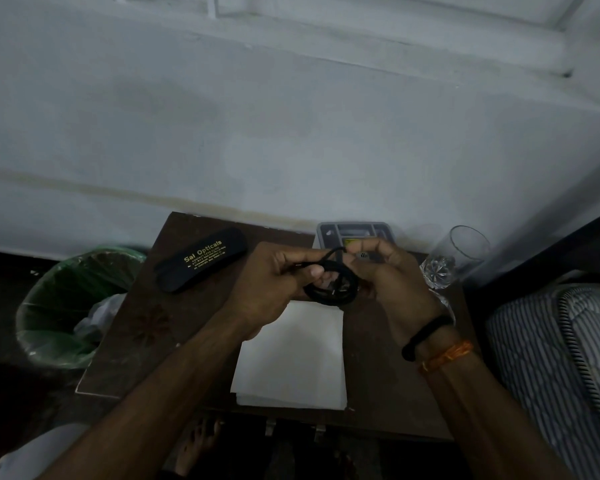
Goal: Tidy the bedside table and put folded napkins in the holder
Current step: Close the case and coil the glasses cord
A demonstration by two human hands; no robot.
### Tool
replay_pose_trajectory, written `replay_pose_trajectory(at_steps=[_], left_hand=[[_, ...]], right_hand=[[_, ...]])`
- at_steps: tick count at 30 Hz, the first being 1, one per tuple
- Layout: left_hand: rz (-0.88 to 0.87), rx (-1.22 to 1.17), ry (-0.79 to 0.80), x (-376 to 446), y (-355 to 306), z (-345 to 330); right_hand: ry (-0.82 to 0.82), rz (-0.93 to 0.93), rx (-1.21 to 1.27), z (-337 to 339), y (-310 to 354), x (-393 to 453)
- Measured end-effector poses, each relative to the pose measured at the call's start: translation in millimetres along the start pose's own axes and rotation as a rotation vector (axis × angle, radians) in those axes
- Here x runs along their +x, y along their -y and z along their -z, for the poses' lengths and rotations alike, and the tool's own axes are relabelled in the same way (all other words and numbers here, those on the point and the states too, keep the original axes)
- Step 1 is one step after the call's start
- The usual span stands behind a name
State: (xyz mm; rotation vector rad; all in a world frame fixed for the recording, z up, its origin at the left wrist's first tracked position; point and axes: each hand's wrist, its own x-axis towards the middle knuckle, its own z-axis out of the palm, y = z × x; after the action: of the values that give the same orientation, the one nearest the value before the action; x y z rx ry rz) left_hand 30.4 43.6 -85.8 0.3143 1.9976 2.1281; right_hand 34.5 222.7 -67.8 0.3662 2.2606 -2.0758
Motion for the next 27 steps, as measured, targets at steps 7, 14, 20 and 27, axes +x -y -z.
replay_pose_trajectory(at_steps=[7,14,20,27], left_hand=[[-0.030,0.079,-0.144,4,6,1],[-0.029,0.097,-0.267,8,13,2],[0.019,0.085,-0.281,7,14,0],[0.093,-0.024,-0.255,6,10,3]], right_hand=[[0.043,0.060,-0.071,-4,5,-3],[0.156,0.133,-0.295,-12,1,-10],[0.008,0.387,-0.666,-17,-9,-11],[0.011,0.661,-0.888,-17,-7,-14]])
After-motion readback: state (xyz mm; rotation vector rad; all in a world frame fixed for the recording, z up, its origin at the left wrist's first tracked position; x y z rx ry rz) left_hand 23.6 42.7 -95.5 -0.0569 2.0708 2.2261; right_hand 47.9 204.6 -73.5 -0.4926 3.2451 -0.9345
